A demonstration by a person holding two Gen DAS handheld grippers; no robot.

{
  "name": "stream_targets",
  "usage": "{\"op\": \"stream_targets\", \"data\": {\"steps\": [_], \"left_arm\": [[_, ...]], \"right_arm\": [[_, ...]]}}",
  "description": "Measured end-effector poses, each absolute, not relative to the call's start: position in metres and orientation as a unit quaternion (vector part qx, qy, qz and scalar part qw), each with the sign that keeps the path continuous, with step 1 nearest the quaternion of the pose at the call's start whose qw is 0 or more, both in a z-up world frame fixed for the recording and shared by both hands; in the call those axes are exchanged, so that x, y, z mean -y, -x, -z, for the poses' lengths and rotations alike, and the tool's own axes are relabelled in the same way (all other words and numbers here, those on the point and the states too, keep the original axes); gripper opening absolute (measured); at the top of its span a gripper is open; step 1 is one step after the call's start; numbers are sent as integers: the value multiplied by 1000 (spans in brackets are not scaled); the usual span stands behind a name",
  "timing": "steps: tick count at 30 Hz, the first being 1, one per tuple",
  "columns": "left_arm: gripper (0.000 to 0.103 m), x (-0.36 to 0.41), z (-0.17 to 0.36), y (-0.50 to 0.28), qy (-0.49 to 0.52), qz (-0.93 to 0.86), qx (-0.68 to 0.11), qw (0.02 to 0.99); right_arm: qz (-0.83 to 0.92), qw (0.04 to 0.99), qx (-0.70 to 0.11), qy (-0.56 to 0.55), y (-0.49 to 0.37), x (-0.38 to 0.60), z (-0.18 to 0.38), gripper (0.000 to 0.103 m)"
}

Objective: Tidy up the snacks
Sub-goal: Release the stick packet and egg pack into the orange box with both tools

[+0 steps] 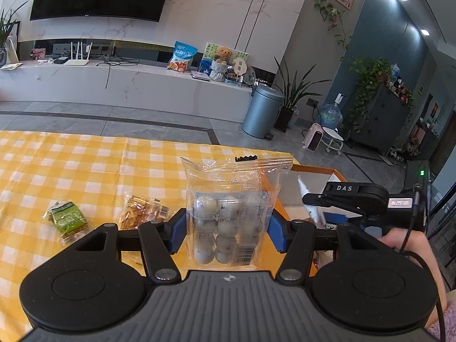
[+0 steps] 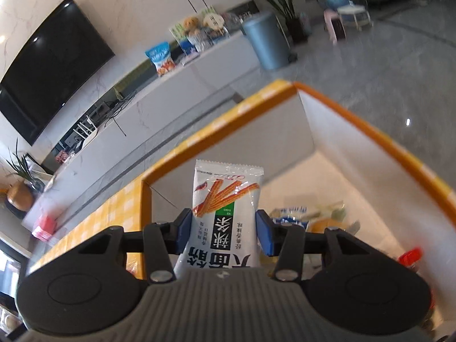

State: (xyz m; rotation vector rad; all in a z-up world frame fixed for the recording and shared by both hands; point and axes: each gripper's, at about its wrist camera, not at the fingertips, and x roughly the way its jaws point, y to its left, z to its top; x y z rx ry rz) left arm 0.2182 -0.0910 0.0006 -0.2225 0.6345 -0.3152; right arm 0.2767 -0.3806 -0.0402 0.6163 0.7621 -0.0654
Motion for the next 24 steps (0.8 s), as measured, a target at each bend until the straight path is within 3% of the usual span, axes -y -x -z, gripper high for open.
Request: {"op": "stream_targets", "data": {"steps": [21, 24], "left_arm": [[67, 162, -8, -261, 96, 186, -318, 925], [67, 164, -7, -257, 84, 185, -325, 924]], "right_arm": [[45, 870, -363, -330, -297, 387, 57, 48], [40, 866, -353, -351, -297, 391, 57, 51]]}}
